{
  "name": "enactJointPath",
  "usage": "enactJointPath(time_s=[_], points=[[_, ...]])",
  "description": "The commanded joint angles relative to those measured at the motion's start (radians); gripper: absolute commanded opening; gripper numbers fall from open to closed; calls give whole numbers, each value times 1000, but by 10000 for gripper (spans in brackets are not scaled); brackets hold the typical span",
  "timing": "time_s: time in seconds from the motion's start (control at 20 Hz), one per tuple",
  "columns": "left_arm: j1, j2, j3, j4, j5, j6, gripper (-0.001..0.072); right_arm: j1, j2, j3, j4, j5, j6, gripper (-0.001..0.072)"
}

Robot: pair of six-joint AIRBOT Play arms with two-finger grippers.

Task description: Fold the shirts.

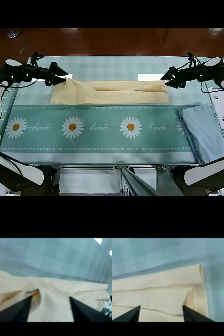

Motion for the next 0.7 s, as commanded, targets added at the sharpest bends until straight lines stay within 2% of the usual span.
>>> enactJointPath(time_s=[0.0,0.1,0.25,0.45,0.65], points=[[56,-32,76,67,-127,-19,701,-64,-5,55,-65,73,5,614],[121,-3,108,183,-197,-85,699,-129,6,53,-170,126,83,614],[136,84,76,309,-156,-84,699,-138,-17,-2,-182,140,114,614],[31,228,-6,314,57,-46,699,-53,-97,-6,-72,181,81,614],[-123,264,-5,312,67,-8,699,42,-117,-5,2,176,51,607]])
